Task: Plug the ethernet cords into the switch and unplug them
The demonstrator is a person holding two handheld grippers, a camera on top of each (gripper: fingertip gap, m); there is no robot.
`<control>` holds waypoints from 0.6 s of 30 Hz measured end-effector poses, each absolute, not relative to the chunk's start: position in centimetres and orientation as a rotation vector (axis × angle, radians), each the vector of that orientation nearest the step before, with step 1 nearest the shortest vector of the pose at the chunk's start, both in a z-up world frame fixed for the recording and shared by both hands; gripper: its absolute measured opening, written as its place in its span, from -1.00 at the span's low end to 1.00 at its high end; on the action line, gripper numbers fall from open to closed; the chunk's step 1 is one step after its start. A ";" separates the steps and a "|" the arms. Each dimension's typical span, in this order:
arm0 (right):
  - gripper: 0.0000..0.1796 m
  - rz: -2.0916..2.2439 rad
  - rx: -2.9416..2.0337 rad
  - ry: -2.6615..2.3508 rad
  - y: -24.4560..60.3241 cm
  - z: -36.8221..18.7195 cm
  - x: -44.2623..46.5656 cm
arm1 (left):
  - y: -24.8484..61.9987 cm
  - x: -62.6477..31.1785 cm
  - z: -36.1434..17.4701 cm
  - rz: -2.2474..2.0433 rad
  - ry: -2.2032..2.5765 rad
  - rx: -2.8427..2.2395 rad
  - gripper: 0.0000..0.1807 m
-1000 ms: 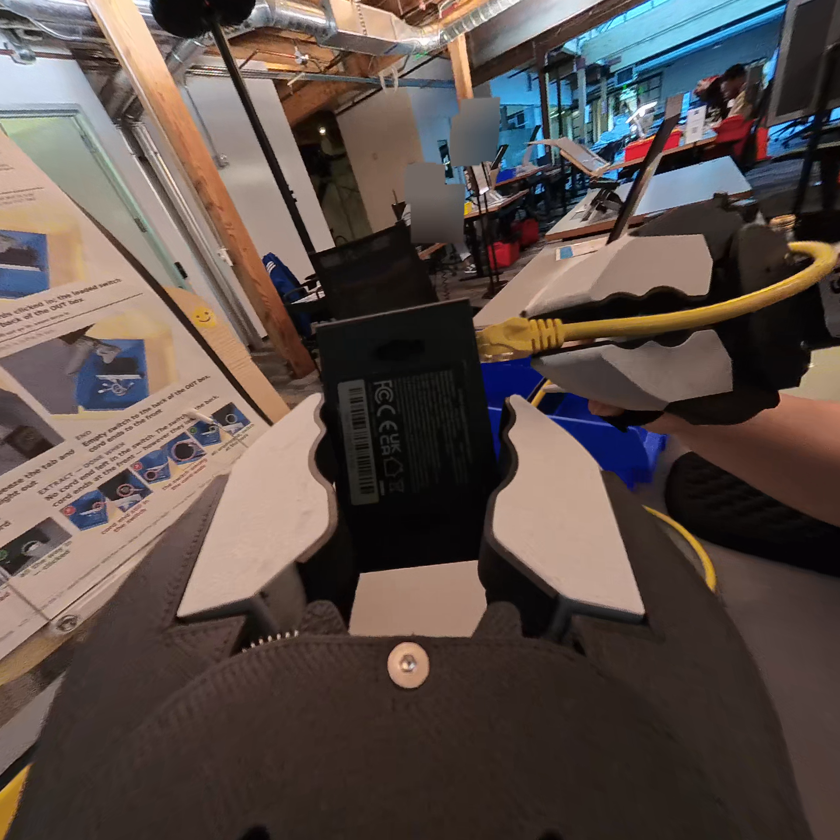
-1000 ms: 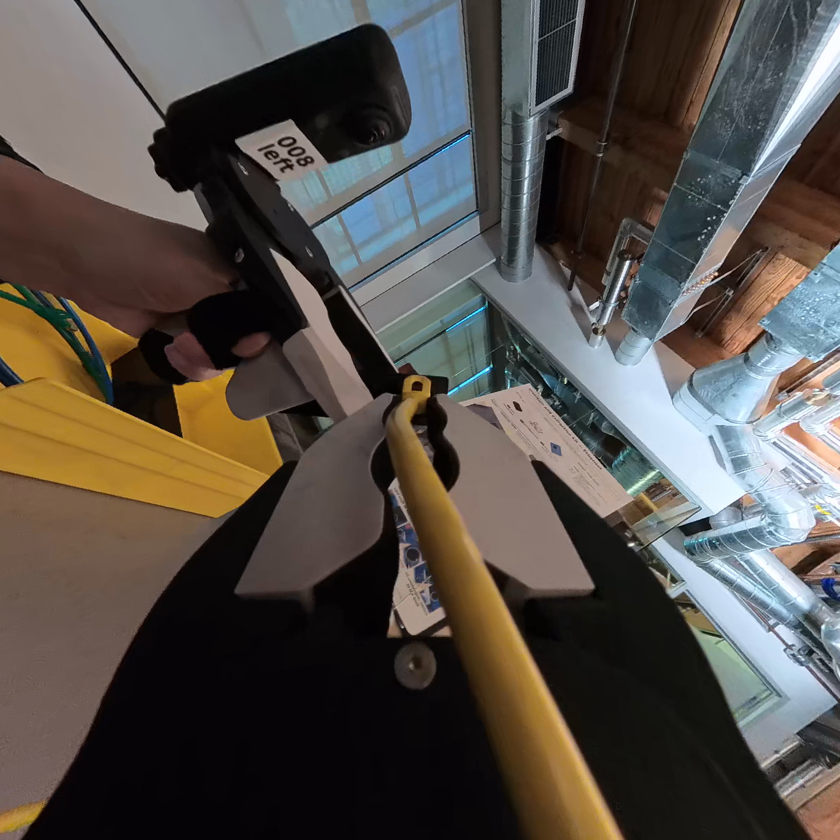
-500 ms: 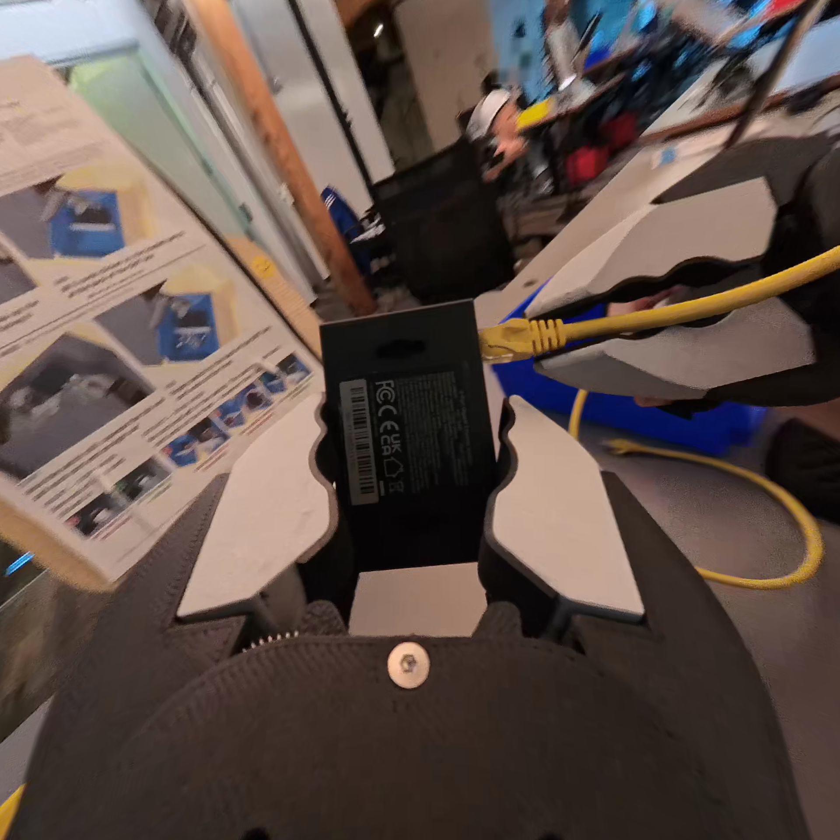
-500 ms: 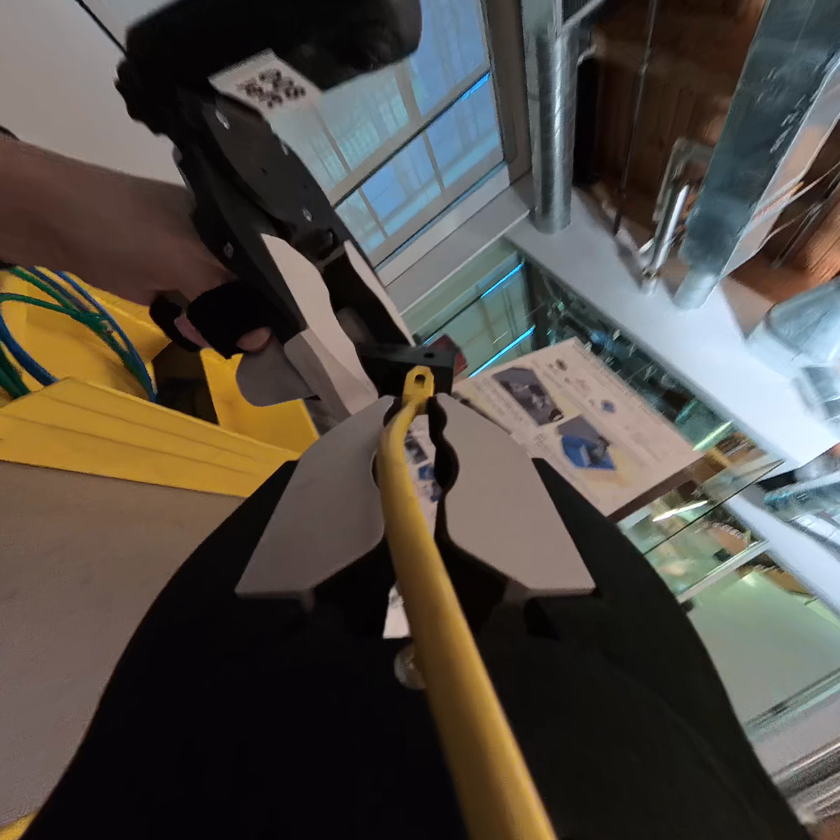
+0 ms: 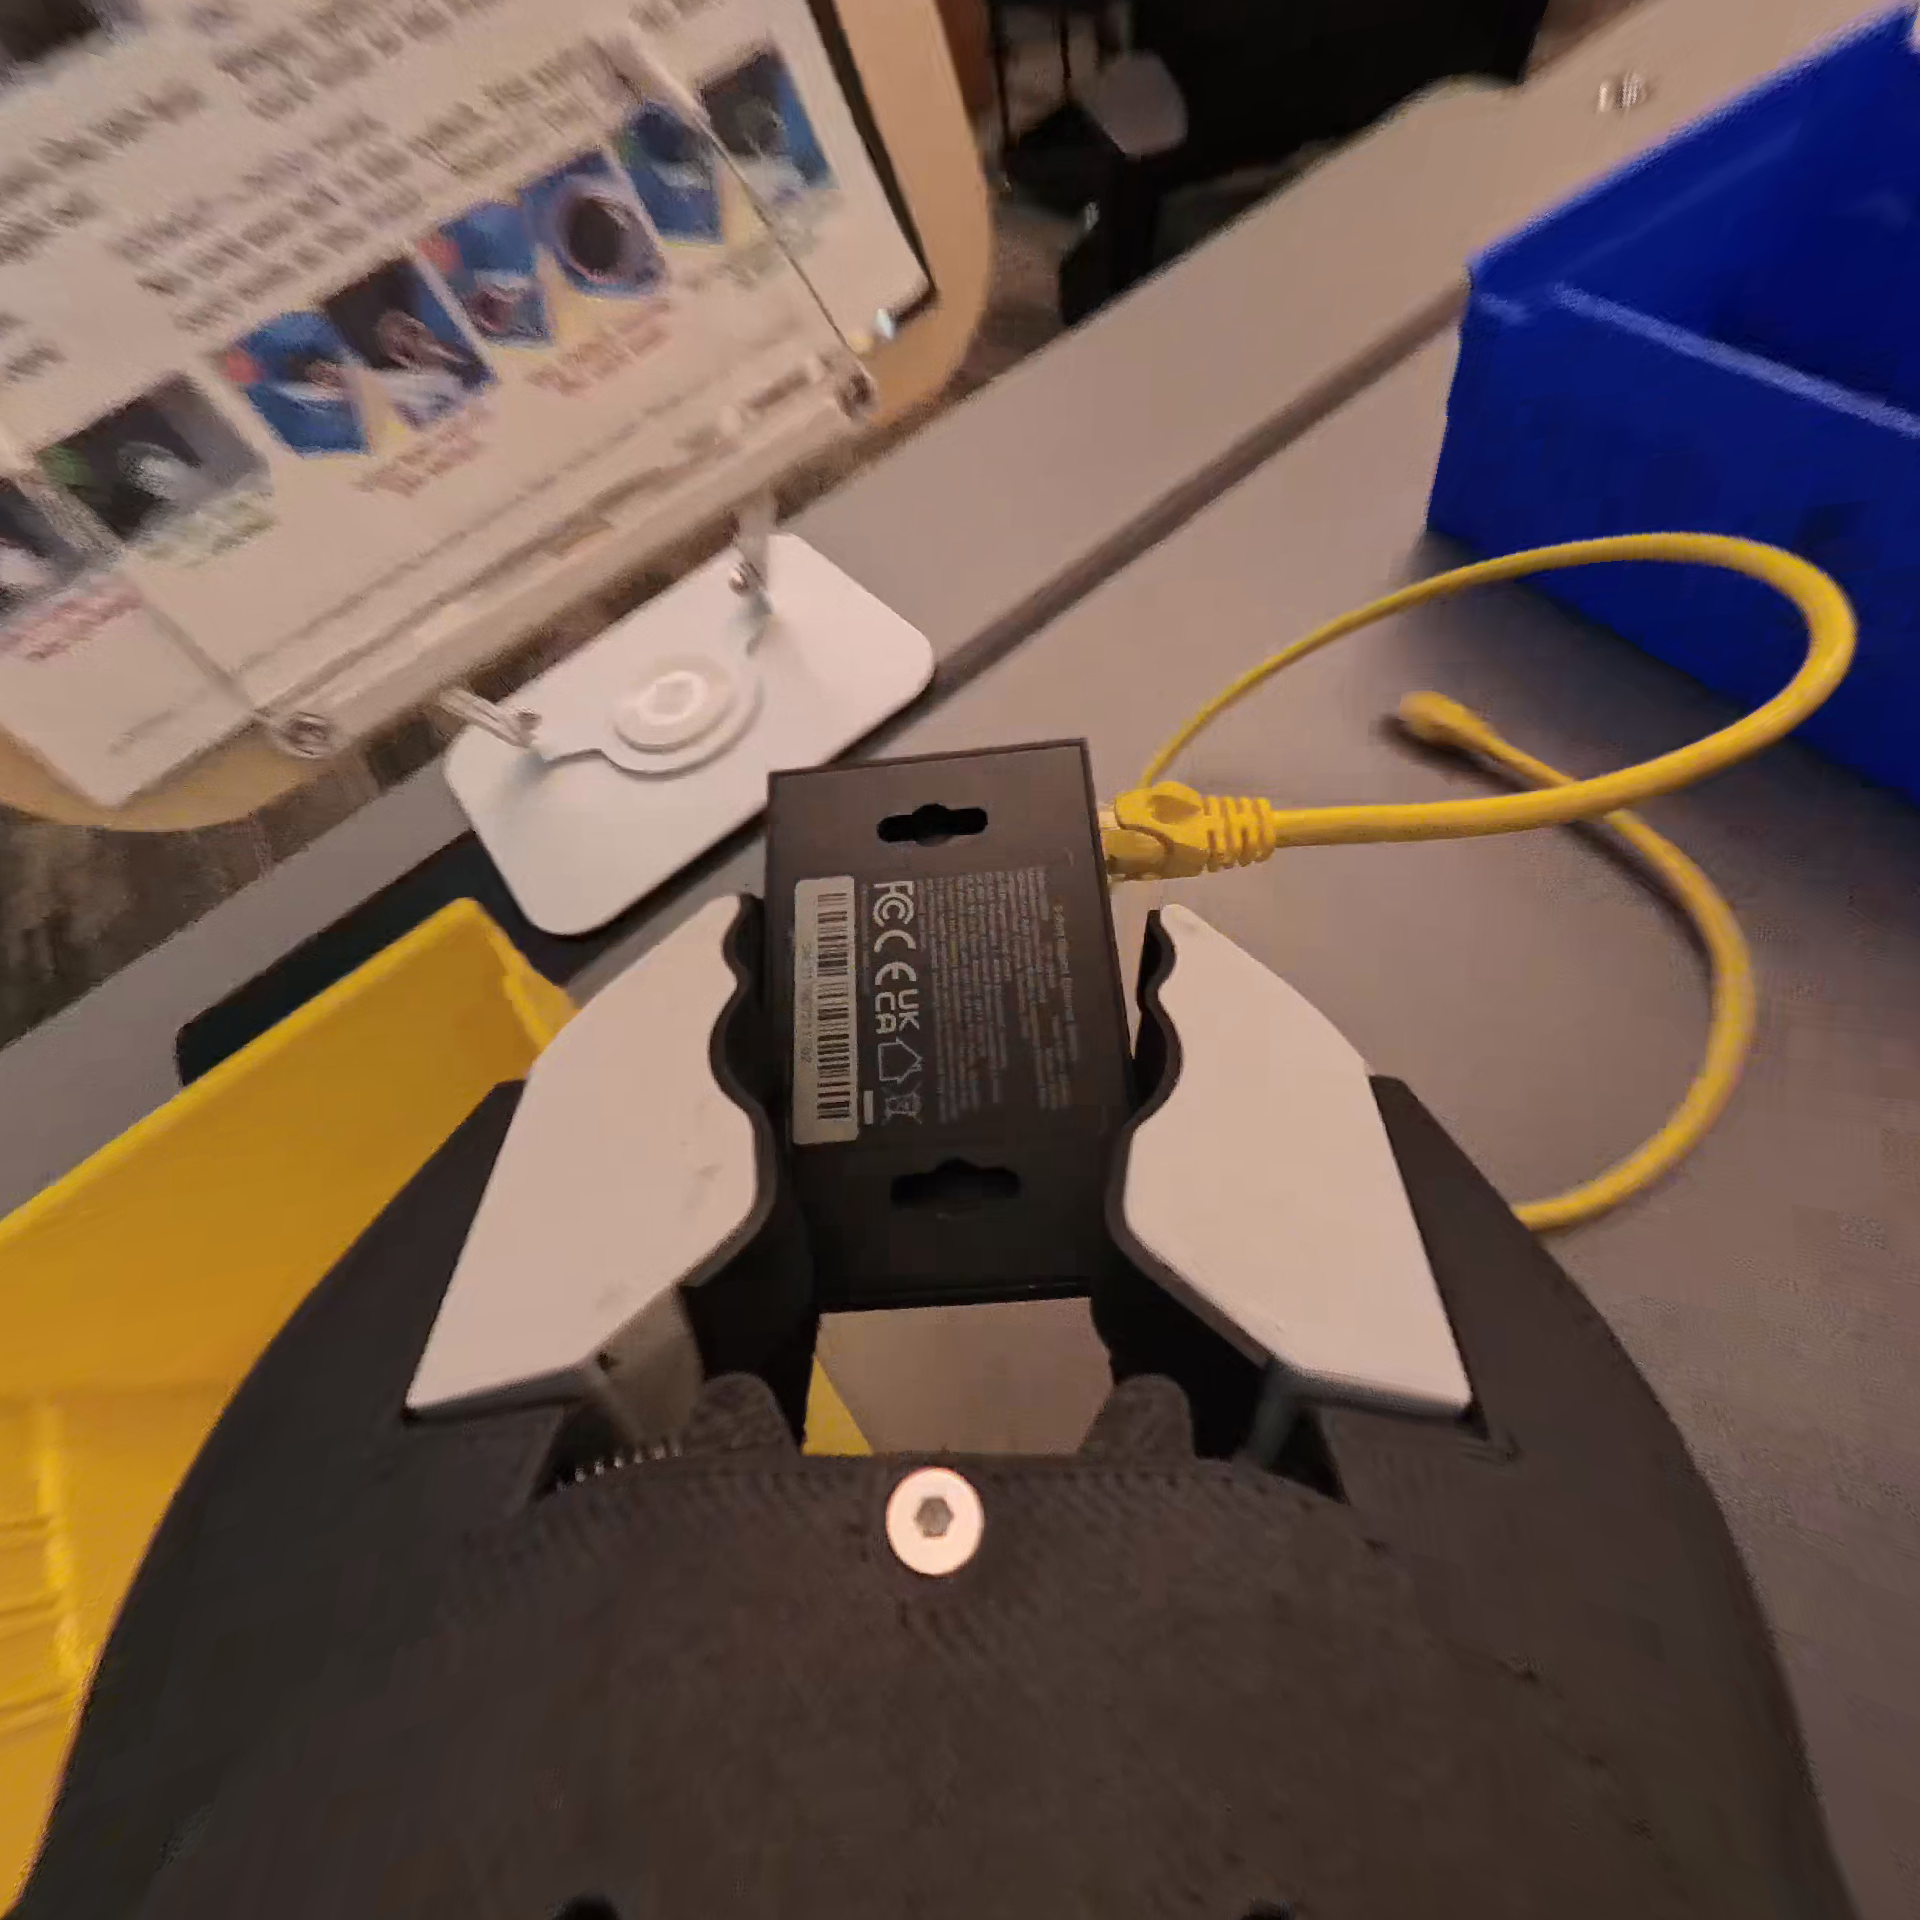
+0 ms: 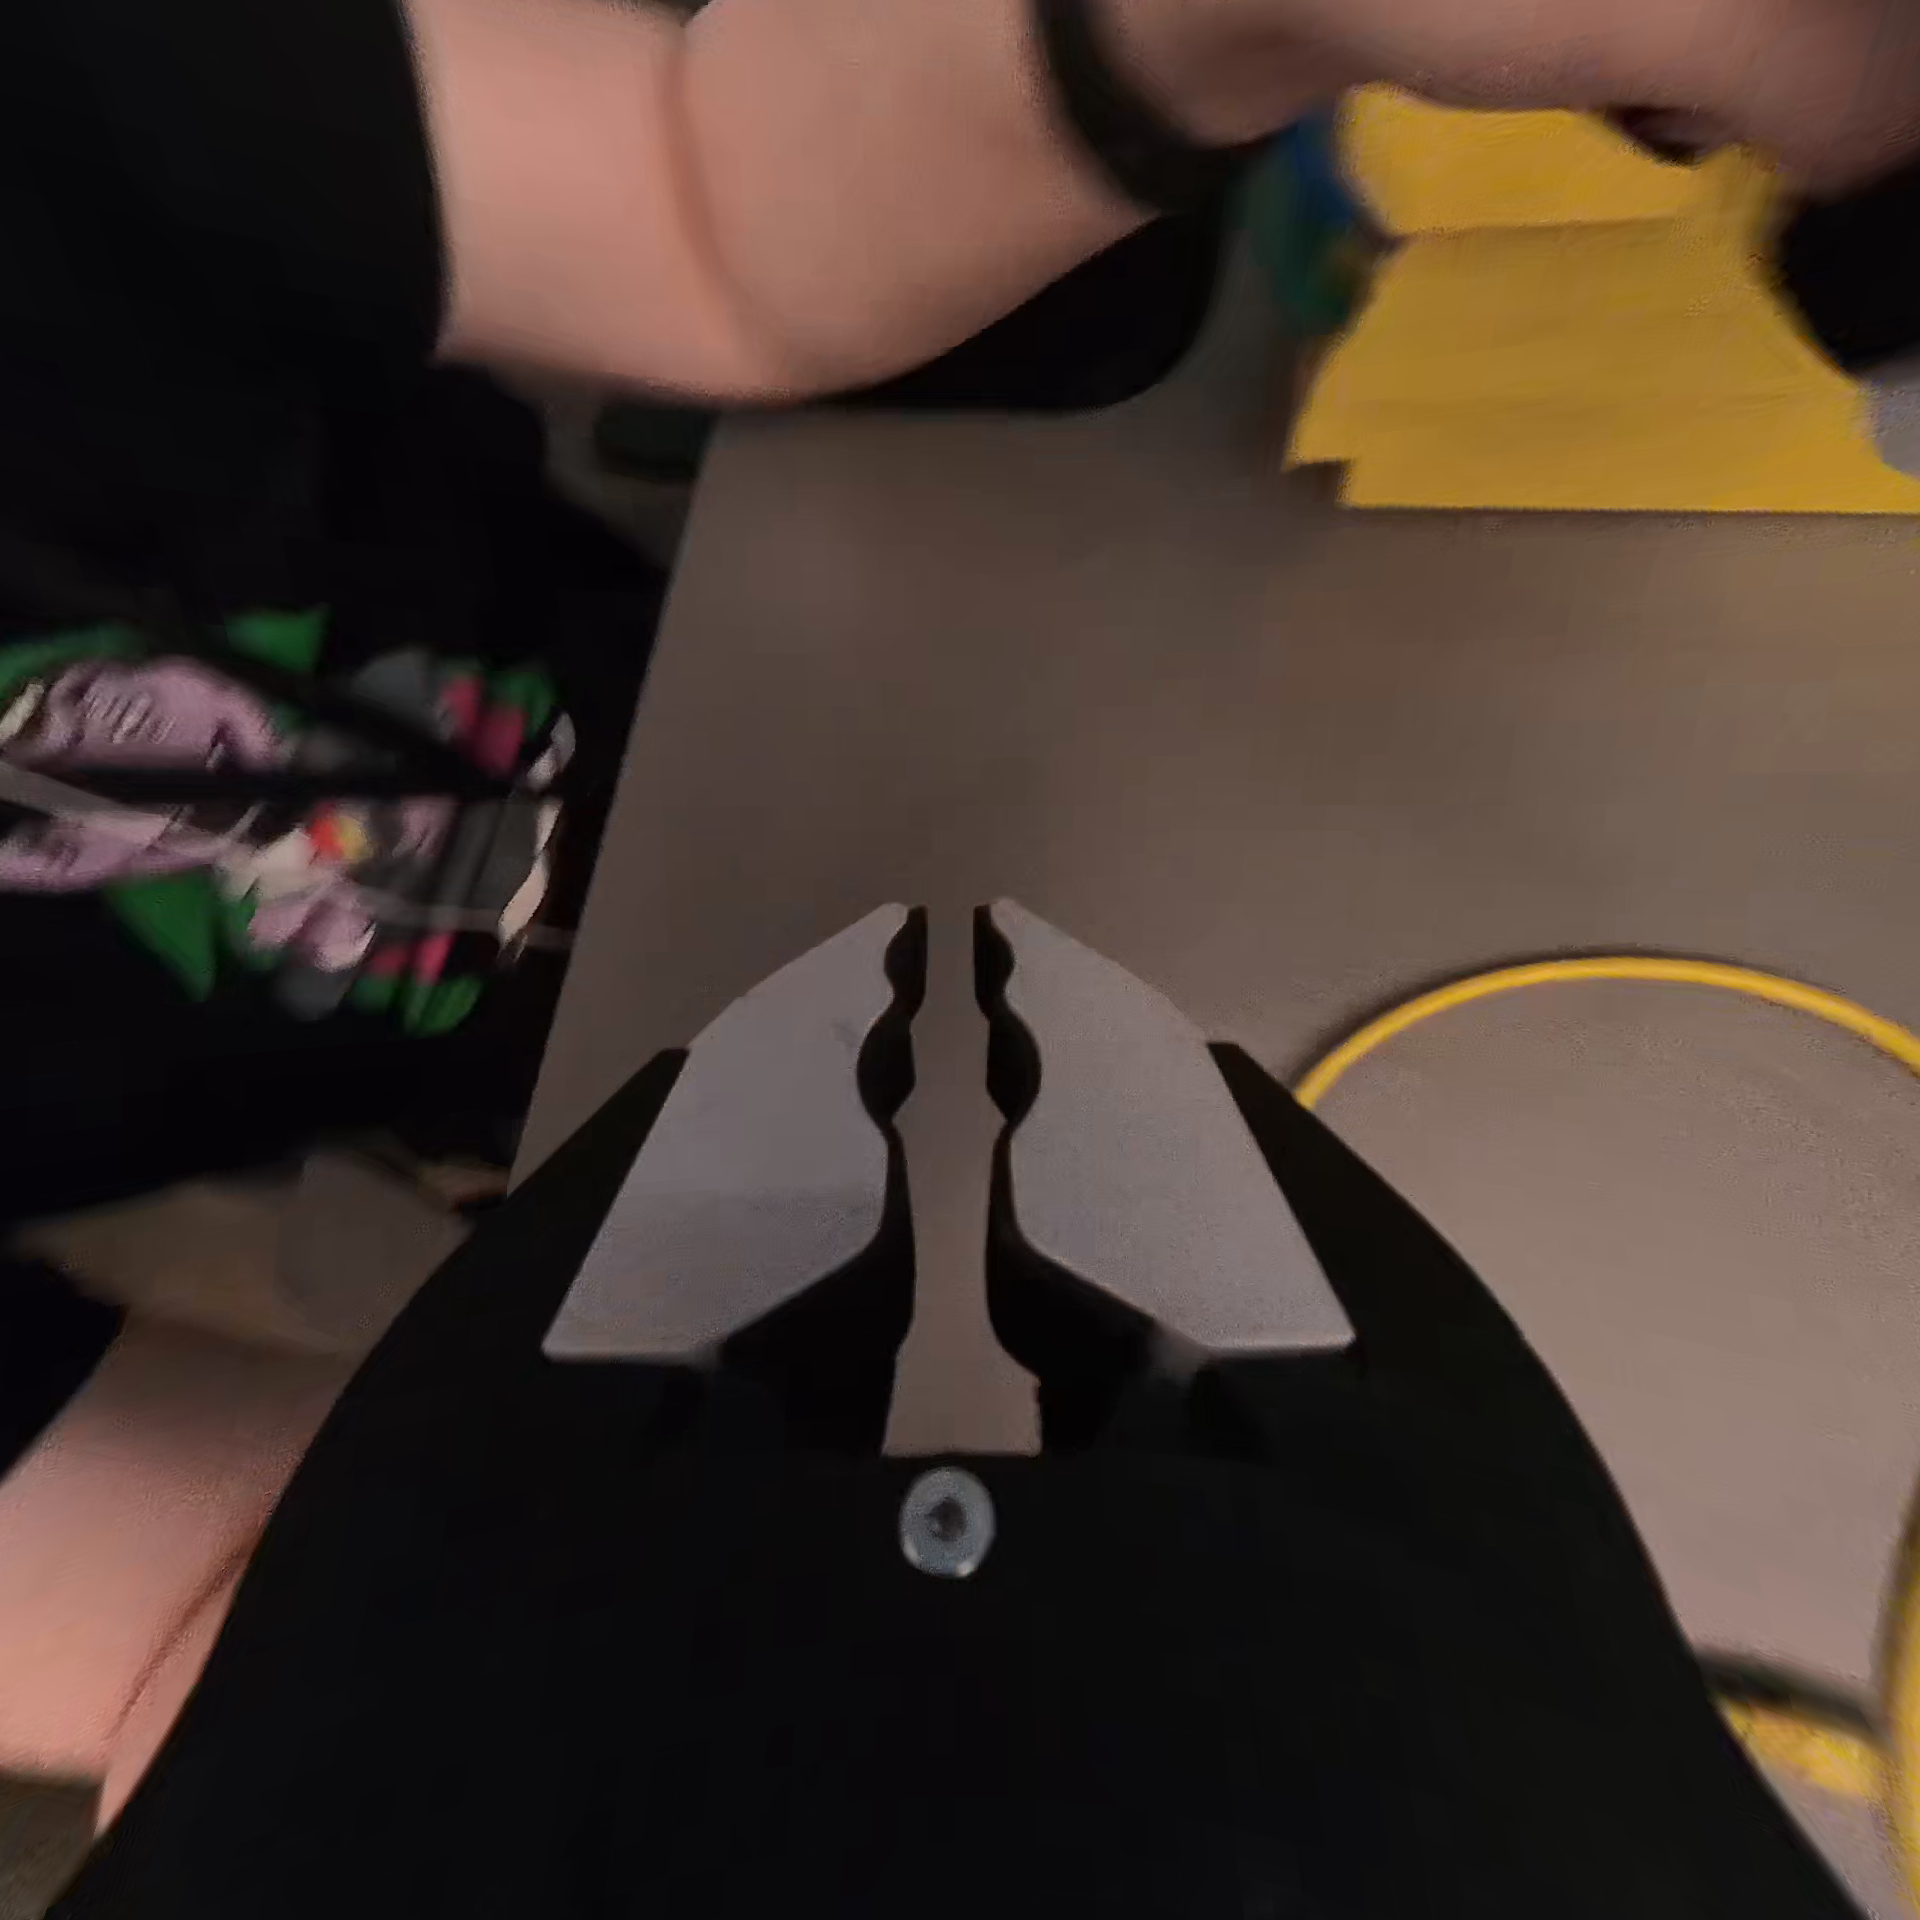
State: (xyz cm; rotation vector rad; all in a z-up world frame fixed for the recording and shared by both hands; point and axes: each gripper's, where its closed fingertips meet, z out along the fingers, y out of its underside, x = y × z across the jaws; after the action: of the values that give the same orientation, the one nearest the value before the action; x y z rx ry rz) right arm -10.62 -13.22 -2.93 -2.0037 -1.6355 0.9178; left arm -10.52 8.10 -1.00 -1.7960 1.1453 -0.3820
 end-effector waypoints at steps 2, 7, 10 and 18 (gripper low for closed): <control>-0.89 0.875 -1.919 -1.814 -16.1 -2.6 -9.5 | 7.1 -9.4 -3.7 -0.309 1.271 -1.842 -0.26; -0.81 0.708 -1.837 -1.693 -16.3 0.5 -6.8 | 4.2 -7.0 -11.4 -0.177 1.566 -1.936 -0.26; -0.81 0.679 -1.831 -1.539 -14.8 1.9 -5.0 | 2.8 -6.4 -14.5 -0.217 1.677 -2.008 -0.26; -0.81 0.677 -1.825 -1.401 -13.6 2.9 -2.4 | 2.4 -6.1 -15.9 -0.465 1.648 -2.126 -0.26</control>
State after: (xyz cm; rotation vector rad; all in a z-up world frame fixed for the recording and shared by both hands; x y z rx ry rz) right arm -2.44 -13.64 2.95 -1.8250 -1.4007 0.6769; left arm -6.06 2.42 -15.94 -2.1255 1.6481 -0.4654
